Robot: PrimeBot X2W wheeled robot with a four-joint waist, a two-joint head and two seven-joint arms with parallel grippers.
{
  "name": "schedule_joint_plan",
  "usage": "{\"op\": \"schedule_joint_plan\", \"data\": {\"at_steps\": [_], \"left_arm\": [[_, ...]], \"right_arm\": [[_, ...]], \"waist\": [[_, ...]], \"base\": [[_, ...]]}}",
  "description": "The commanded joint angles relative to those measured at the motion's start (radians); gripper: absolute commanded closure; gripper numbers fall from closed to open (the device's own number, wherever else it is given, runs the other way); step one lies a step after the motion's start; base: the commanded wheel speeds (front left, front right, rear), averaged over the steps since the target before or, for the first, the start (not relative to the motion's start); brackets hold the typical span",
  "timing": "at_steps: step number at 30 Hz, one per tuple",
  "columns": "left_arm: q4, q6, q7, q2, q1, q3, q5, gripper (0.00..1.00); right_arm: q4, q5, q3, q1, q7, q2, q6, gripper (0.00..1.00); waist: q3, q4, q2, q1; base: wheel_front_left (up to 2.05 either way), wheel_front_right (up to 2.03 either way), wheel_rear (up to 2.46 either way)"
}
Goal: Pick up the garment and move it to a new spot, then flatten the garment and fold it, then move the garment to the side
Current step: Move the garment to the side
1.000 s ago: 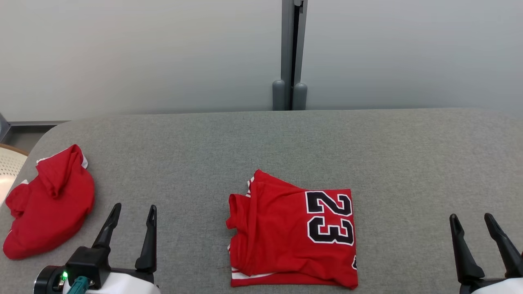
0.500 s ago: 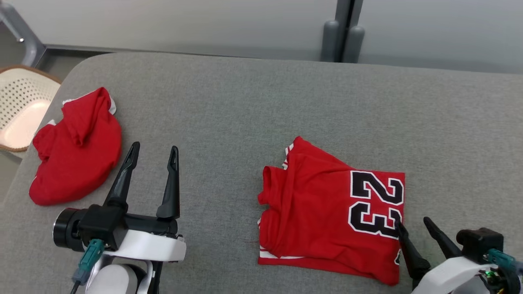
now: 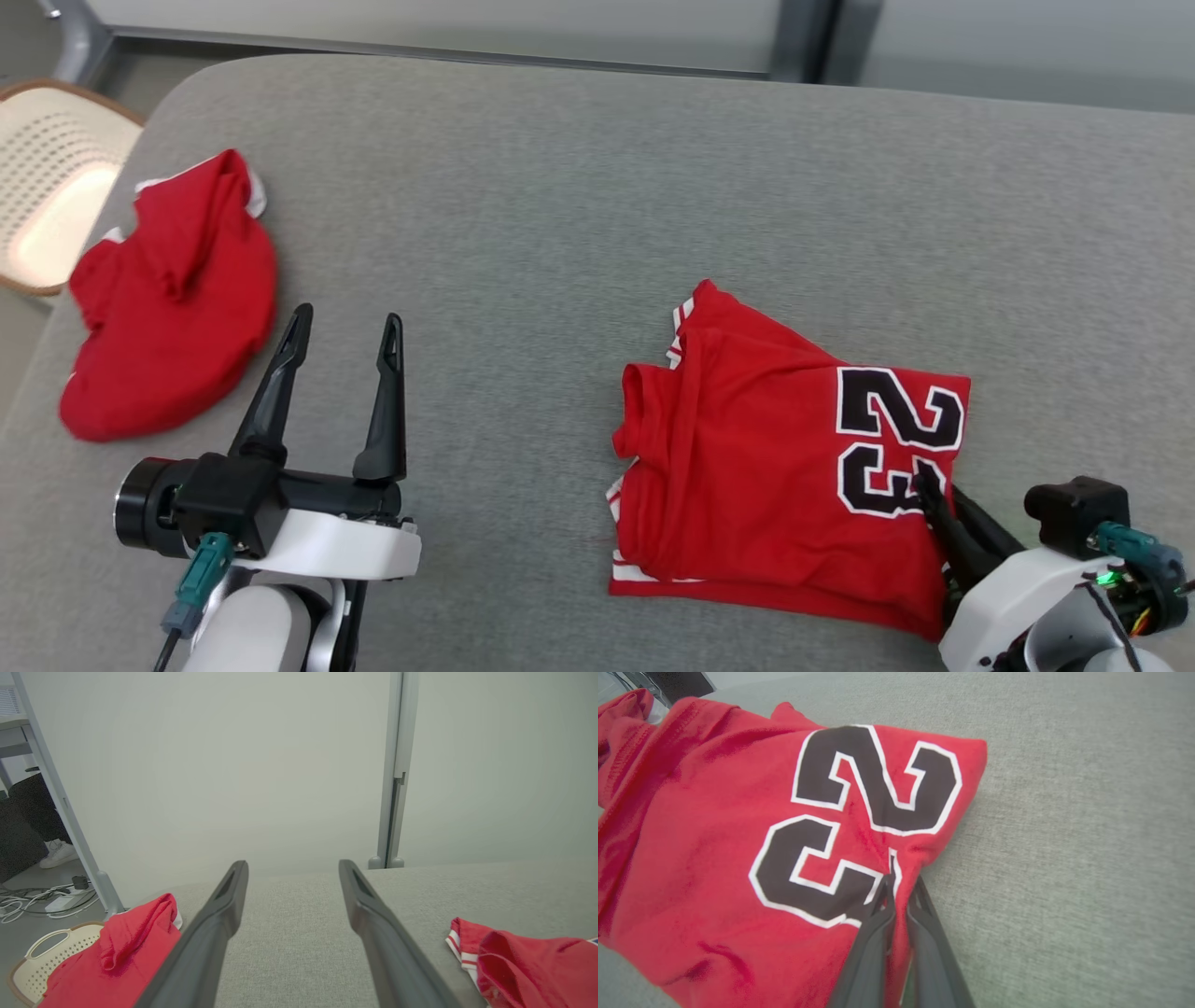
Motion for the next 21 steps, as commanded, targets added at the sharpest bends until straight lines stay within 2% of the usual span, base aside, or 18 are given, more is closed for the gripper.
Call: {"op": "schedule_joint_plan", "data": {"at_steps": [1, 3, 4, 5, 6, 10, 11, 12, 17, 21], "left_arm": [[-0.004, -0.001, -0.005, 0.011, -0.011, 0.006, 0.009, 0.0], [-0.009, -0.003, -0.005, 0.019, -0.012, 0.011, 0.014, 0.0], [-0.009, -0.003, -0.005, 0.019, -0.012, 0.011, 0.014, 0.0], [-0.011, -0.01, -0.005, 0.025, -0.018, 0.006, 0.02, 0.0], [-0.011, -0.01, -0.005, 0.025, -0.018, 0.006, 0.02, 0.0], [-0.014, -0.025, 0.0, 0.041, -0.037, -0.011, 0.032, 0.0], [-0.017, -0.034, 0.012, 0.048, -0.049, -0.024, 0.039, 0.0], [-0.022, -0.039, 0.019, 0.05, -0.06, -0.029, 0.043, 0.0], [-0.041, -0.072, 0.055, 0.058, -0.116, -0.077, 0.067, 0.0], [-0.055, -0.091, 0.086, 0.049, -0.175, -0.111, 0.084, 0.0]], "right_arm": [[-0.014, -0.007, -0.005, -0.003, 0.001, -0.019, -0.003, 1.0], [-0.038, -0.009, 0.012, -0.008, 0.005, -0.029, -0.003, 1.0], [-0.038, -0.009, 0.012, -0.008, 0.005, -0.029, -0.003, 1.0], [-0.057, -0.008, 0.017, -0.009, 0.005, -0.042, -0.003, 1.0], [-0.057, -0.008, 0.017, -0.009, 0.005, -0.042, -0.003, 1.0], [-0.068, 0.002, 0.027, -0.01, 0.004, -0.065, -0.003, 1.0], [-0.07, -0.005, 0.038, -0.029, -0.001, -0.081, -0.003, 1.0], [-0.071, -0.01, 0.045, -0.041, -0.006, -0.091, -0.003, 1.0], [-0.035, 0.004, 0.073, -0.129, -0.043, -0.126, -0.003, 1.0], [0.038, 0.015, 0.092, -0.246, -0.098, -0.16, -0.003, 1.0]], "waist": [[-0.002, -0.044, 0.0, 0.0], [-0.001, -0.094, 0.0, 0.0], [-0.001, -0.094, 0.0, 0.0], [-0.001, -0.146, 0.0, 0.0], [-0.001, -0.146, 0.0, 0.0], [0.005, -0.254, 0.0, 0.0], [0.018, -0.31, 0.0, 0.0], [0.028, -0.335, 0.0, 0.0], [0.087, -0.448, 0.0, 0.0], [0.145, -0.502, 0.0, 0.0]], "base": [[0.0, 0.0, 0.0], [0.0, 0.0, 0.0], [0.0, 0.0, 0.0], [0.0, 0.0, 0.0], [0.0, 0.0, 0.0], [0.0, 0.0, 0.0], [0.0, 0.0, 0.0], [0.0, 0.0, 0.0], [0.0, 0.0, 0.0], [0.0, 0.0, 0.0]]}}
